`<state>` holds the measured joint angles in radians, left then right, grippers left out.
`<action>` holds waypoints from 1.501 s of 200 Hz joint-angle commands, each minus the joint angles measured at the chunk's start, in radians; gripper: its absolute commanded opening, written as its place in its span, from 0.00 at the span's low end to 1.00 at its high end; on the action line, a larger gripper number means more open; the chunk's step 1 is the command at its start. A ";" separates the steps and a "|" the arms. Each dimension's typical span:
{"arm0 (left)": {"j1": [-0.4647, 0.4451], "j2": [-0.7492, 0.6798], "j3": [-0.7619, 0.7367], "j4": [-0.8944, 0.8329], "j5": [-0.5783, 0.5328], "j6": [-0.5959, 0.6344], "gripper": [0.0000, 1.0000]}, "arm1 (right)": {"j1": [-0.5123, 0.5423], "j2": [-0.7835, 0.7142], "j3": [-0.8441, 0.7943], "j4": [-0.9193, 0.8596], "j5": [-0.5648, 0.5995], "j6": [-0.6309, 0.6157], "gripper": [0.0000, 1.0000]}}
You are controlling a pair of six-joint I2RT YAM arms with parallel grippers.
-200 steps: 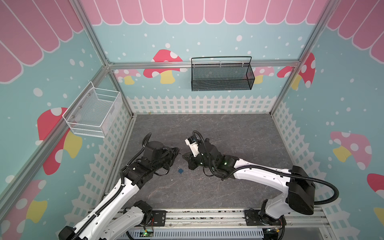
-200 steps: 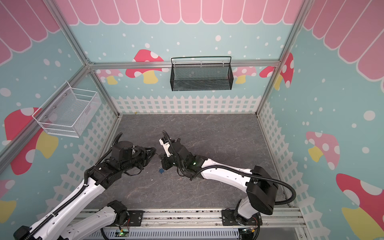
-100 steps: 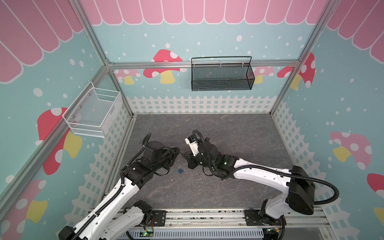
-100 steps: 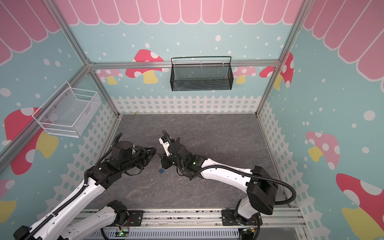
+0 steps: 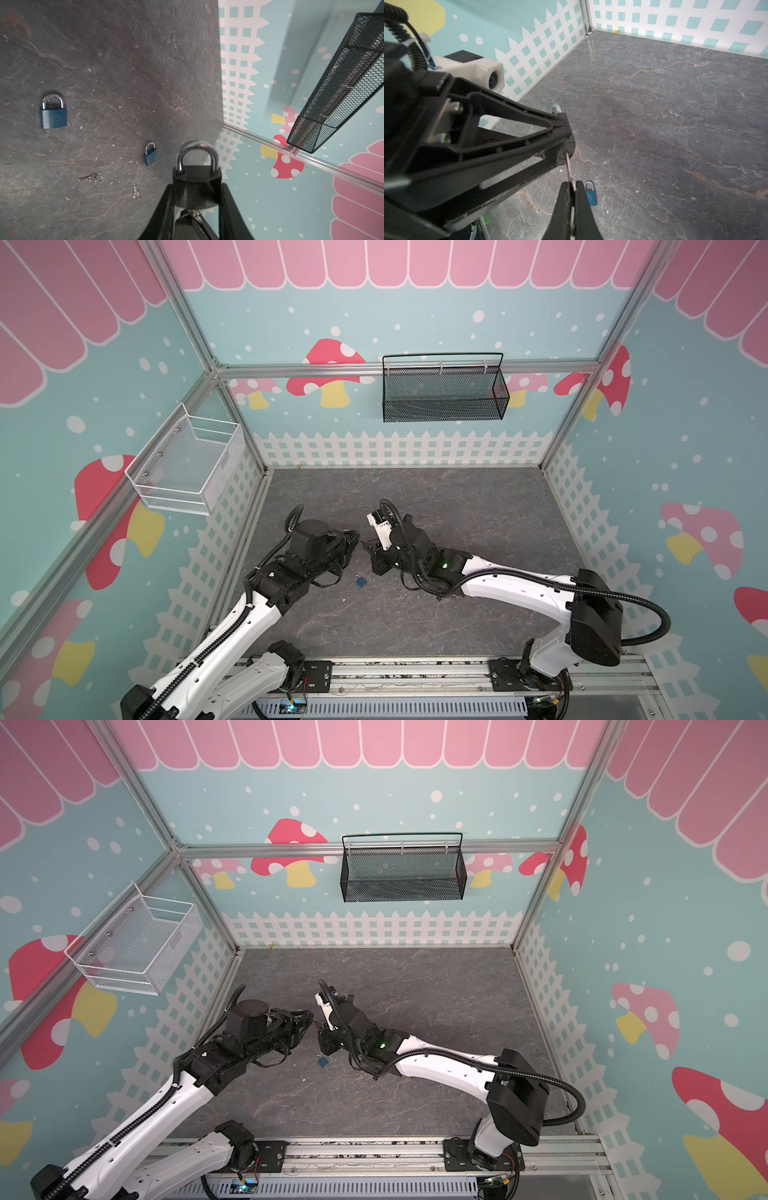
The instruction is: Unlock with the key
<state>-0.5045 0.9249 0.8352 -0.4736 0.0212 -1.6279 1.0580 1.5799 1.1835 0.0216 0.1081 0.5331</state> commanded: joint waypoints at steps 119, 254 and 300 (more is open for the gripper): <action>-0.120 0.024 0.138 0.015 0.110 0.062 0.00 | 0.007 0.043 0.103 0.063 0.122 -0.140 0.00; -0.096 -0.014 0.133 -0.104 0.024 0.224 0.03 | -0.144 -0.078 -0.065 0.082 -0.226 0.103 0.00; -0.004 -0.055 0.115 -0.132 0.048 0.244 0.20 | -0.149 -0.109 -0.147 0.135 -0.240 0.122 0.00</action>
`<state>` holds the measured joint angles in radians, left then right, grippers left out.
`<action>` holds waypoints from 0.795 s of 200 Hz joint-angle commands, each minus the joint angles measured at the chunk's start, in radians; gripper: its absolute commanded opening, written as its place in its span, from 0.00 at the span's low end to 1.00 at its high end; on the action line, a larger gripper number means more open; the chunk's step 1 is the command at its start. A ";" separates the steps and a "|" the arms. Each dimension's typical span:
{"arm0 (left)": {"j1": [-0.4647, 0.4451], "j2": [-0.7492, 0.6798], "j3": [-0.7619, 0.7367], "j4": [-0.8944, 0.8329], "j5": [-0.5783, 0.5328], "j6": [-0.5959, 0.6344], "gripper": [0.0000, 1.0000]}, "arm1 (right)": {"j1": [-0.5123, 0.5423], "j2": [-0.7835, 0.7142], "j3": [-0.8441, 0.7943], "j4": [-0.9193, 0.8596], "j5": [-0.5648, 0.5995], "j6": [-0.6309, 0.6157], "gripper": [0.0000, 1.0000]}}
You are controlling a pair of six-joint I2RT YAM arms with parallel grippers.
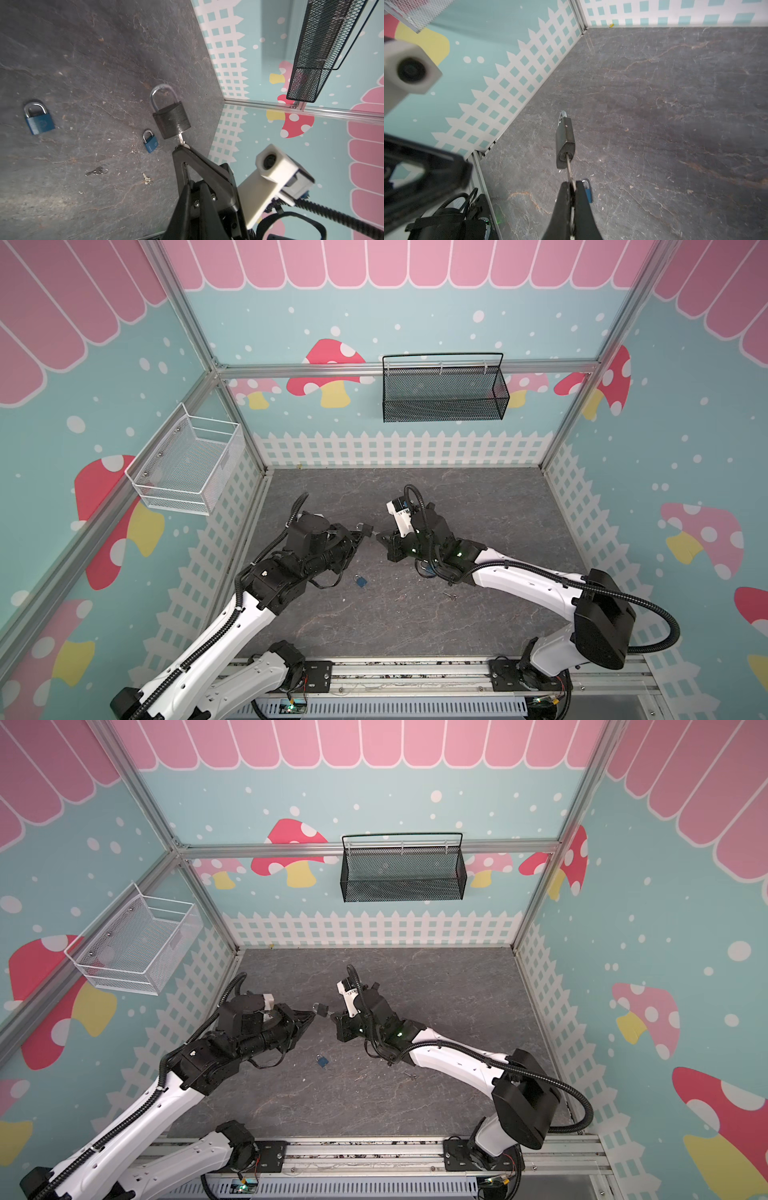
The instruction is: Unlock with the key
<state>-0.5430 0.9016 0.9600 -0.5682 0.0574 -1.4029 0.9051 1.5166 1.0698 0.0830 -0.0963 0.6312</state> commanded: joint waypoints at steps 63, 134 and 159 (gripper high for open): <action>0.032 0.041 -0.046 0.060 0.041 -0.038 0.51 | 0.006 -0.035 -0.057 0.136 -0.073 0.028 0.00; 0.019 0.111 -0.058 0.121 0.019 -0.088 0.73 | 0.016 -0.012 -0.029 0.138 -0.088 0.033 0.00; 0.018 0.114 -0.093 0.160 0.004 -0.133 0.74 | 0.018 -0.014 -0.027 0.138 -0.088 0.035 0.00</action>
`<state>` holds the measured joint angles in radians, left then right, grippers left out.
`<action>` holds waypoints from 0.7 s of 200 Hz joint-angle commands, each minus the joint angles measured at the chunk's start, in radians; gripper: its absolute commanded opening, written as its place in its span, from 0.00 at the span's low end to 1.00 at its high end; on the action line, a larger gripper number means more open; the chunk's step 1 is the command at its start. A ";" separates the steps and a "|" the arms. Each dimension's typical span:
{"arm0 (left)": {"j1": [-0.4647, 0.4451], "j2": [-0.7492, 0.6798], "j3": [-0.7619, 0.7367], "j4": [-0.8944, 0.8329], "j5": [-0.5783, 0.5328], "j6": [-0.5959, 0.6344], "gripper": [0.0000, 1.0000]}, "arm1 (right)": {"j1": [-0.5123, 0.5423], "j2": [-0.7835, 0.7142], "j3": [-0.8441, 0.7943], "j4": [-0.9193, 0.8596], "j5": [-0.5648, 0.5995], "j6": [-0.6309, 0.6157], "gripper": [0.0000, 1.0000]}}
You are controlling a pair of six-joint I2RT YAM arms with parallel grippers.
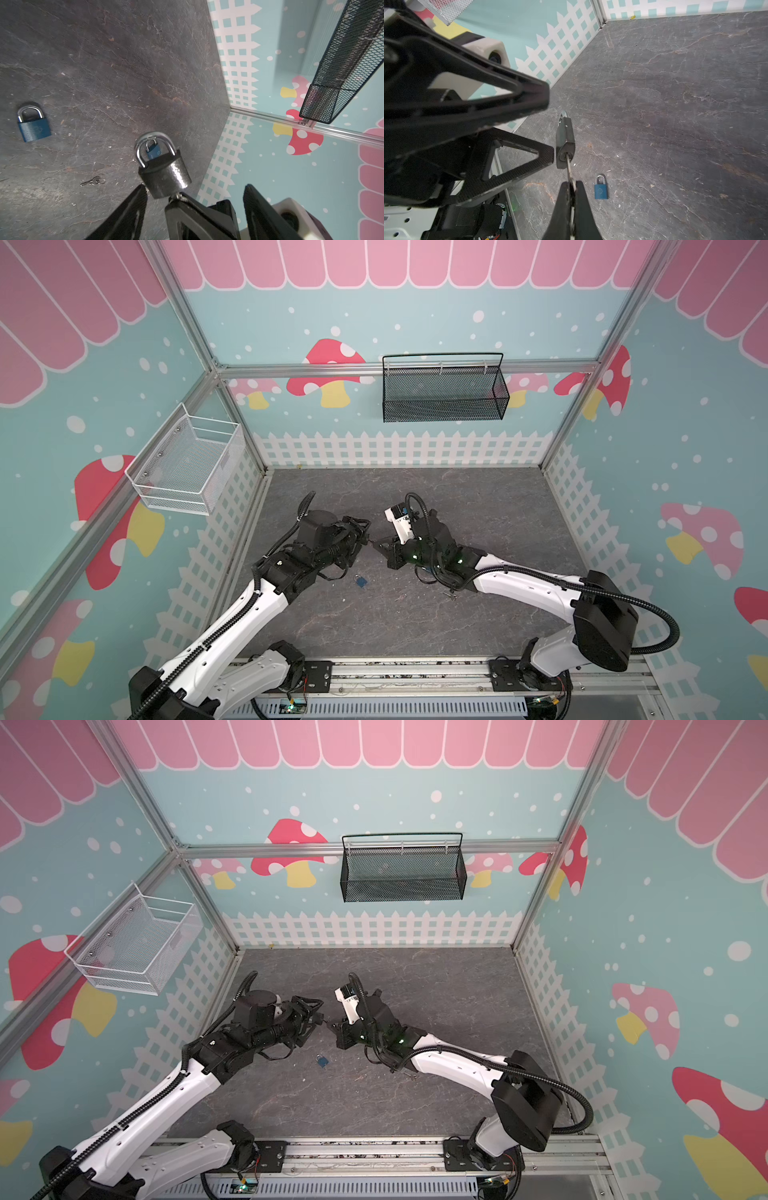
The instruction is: Unlock with the key
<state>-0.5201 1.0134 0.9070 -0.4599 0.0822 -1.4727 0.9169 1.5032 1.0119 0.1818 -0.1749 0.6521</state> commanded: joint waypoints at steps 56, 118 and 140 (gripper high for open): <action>-0.001 0.032 -0.080 0.105 -0.027 -0.136 0.73 | 0.008 0.000 0.036 0.039 -0.013 0.010 0.00; 0.006 0.038 -0.081 0.114 -0.027 -0.153 0.63 | 0.013 -0.002 0.028 0.039 -0.008 0.006 0.00; 0.011 0.042 -0.083 0.113 -0.019 -0.160 0.60 | 0.016 -0.005 0.028 0.039 -0.003 0.001 0.00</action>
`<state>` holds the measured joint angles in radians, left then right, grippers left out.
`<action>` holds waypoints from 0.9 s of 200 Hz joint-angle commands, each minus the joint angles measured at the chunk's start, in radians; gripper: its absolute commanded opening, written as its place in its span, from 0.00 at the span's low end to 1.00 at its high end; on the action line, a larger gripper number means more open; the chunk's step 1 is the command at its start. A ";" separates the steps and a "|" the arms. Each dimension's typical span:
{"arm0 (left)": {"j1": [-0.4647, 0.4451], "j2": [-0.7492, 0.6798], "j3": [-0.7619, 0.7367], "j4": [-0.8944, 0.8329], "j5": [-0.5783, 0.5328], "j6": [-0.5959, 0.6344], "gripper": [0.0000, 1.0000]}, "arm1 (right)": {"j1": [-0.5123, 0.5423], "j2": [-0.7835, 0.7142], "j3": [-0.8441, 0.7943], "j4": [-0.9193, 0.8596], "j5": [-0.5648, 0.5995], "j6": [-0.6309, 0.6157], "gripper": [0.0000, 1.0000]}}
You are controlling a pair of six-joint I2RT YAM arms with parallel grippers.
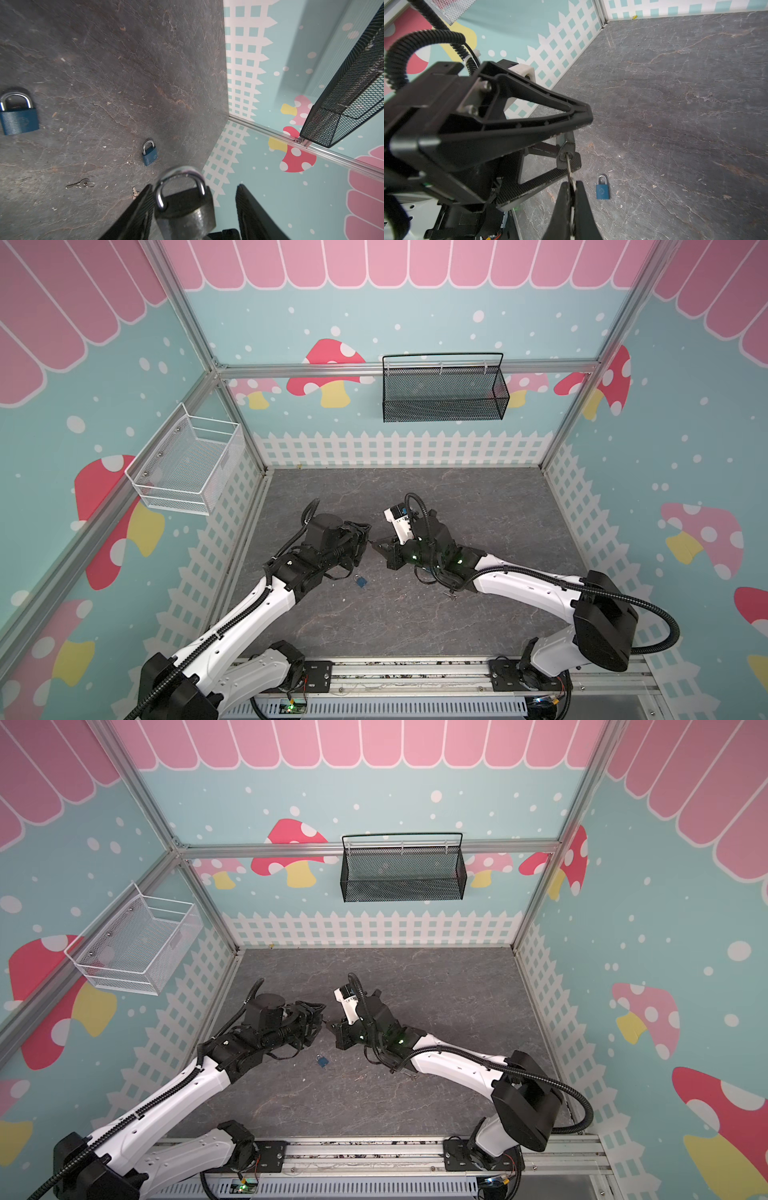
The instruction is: Unlock with the key
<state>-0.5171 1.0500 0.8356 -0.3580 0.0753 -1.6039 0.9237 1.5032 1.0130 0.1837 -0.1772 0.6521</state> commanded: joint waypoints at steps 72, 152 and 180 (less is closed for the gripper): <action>0.019 0.012 -0.023 0.007 0.007 -0.042 0.53 | 0.018 -0.008 0.030 0.026 0.013 -0.014 0.00; 0.022 0.004 -0.024 0.009 0.007 -0.034 0.31 | 0.026 -0.006 0.039 0.015 0.022 -0.024 0.00; 0.021 -0.001 -0.014 0.004 0.004 -0.011 0.23 | 0.026 -0.003 0.050 0.004 0.022 -0.025 0.00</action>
<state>-0.5030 1.0618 0.8215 -0.3531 0.0834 -1.6211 0.9394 1.5032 1.0214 0.1757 -0.1581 0.6365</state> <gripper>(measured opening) 0.308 0.050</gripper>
